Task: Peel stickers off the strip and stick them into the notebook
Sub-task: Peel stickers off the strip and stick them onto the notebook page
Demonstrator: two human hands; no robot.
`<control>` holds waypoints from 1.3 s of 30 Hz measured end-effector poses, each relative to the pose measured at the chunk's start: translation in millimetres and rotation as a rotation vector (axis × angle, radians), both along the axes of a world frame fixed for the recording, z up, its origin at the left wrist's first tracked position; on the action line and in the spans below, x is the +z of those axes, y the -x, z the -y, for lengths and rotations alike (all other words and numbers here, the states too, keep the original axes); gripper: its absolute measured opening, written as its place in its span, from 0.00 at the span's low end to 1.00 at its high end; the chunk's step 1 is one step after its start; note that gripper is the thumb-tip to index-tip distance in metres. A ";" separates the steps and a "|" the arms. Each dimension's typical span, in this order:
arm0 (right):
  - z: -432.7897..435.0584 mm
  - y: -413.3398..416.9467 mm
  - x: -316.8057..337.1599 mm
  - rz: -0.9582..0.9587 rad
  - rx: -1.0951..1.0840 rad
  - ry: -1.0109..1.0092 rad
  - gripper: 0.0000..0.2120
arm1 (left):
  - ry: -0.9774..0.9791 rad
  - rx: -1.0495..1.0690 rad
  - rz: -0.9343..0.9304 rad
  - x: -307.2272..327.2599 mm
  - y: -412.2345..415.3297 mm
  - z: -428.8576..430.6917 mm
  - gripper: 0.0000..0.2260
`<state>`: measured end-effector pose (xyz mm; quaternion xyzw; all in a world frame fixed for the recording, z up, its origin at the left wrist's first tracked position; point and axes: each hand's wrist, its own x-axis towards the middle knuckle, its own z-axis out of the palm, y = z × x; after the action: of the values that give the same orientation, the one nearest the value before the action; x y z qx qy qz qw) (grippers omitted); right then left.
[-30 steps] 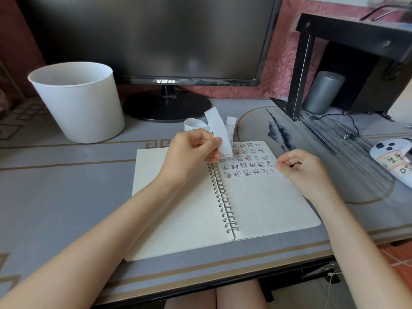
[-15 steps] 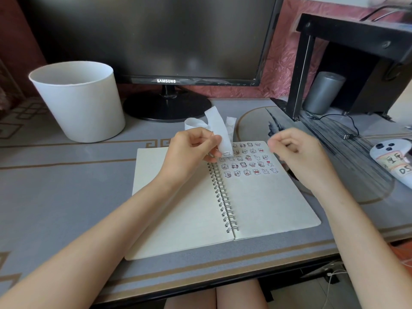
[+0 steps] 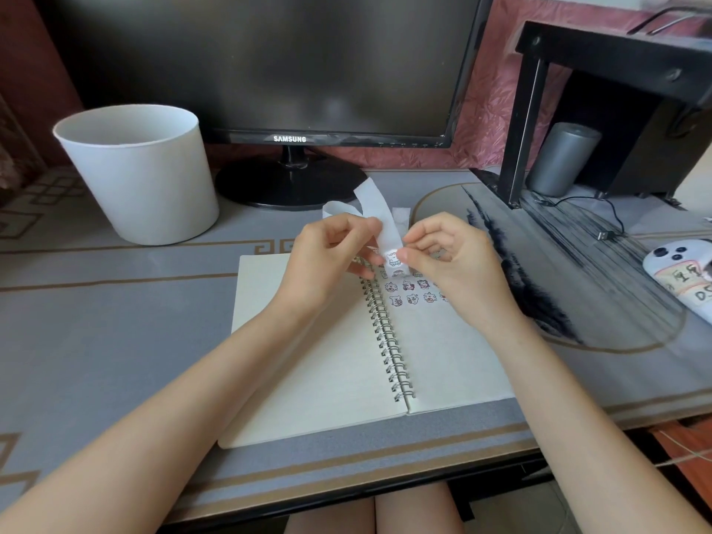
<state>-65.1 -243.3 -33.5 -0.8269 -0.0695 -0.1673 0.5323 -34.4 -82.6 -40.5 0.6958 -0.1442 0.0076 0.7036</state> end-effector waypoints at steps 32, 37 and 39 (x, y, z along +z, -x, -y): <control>2.4 -3.1 -6.6 0.011 -0.008 -0.055 0.06 | -0.077 -0.107 0.004 -5.7 2.1 1.6 0.05; 2.3 -2.0 -4.4 -0.004 0.013 -0.070 0.06 | -0.072 -0.107 -0.009 -4.9 2.7 1.5 0.06; 1.8 -1.2 -4.3 -0.004 0.011 -0.057 0.06 | -0.076 -0.096 -0.013 -5.0 3.1 1.6 0.06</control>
<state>-63.9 -245.1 -37.8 -0.8112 -0.0683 -0.1646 0.5569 -37.5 -84.2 -45.4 0.7144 -0.1734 -0.0362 0.6769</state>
